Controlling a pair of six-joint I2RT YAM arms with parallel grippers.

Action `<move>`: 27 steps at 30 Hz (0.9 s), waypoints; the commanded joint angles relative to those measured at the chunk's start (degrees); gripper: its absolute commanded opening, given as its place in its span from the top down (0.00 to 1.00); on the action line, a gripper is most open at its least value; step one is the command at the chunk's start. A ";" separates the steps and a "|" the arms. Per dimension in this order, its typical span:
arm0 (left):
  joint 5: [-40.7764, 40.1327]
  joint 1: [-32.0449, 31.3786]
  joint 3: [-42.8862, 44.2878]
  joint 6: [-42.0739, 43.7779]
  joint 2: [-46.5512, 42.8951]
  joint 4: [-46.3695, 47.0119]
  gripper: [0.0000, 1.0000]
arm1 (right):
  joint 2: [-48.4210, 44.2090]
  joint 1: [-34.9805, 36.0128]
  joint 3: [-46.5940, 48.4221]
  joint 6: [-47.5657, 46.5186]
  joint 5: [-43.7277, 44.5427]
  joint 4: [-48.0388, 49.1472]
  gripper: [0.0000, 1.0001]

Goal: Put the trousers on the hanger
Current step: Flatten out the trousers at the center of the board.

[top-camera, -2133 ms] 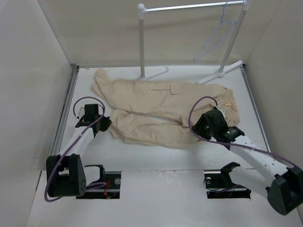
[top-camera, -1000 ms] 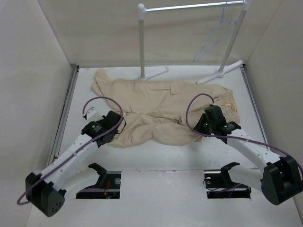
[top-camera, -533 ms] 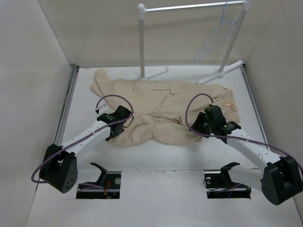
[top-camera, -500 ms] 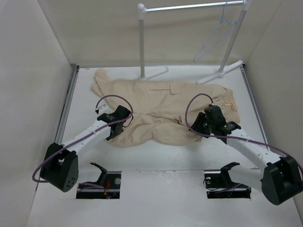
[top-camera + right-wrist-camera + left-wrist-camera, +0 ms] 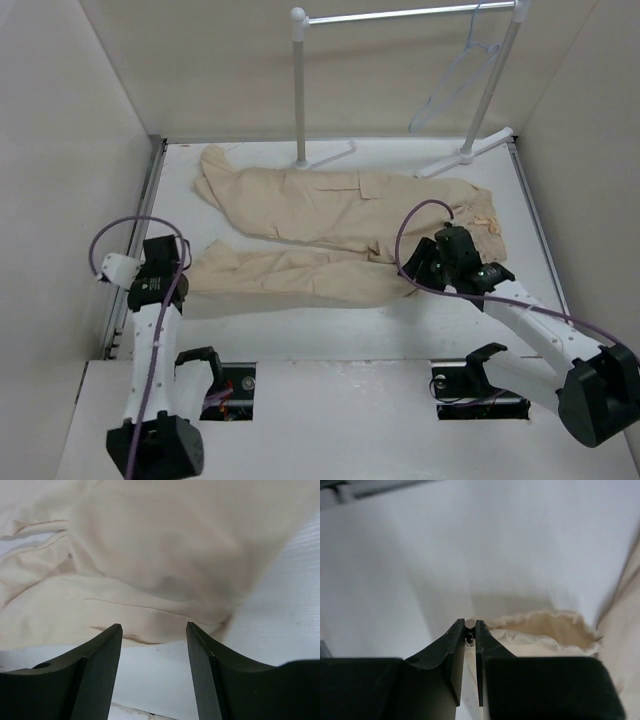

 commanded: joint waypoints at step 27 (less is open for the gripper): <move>17.07 2.92 39.88 6.39 52.74 20.98 0.63 | -1.59 0.54 0.81 -1.26 -0.66 -1.72 0.80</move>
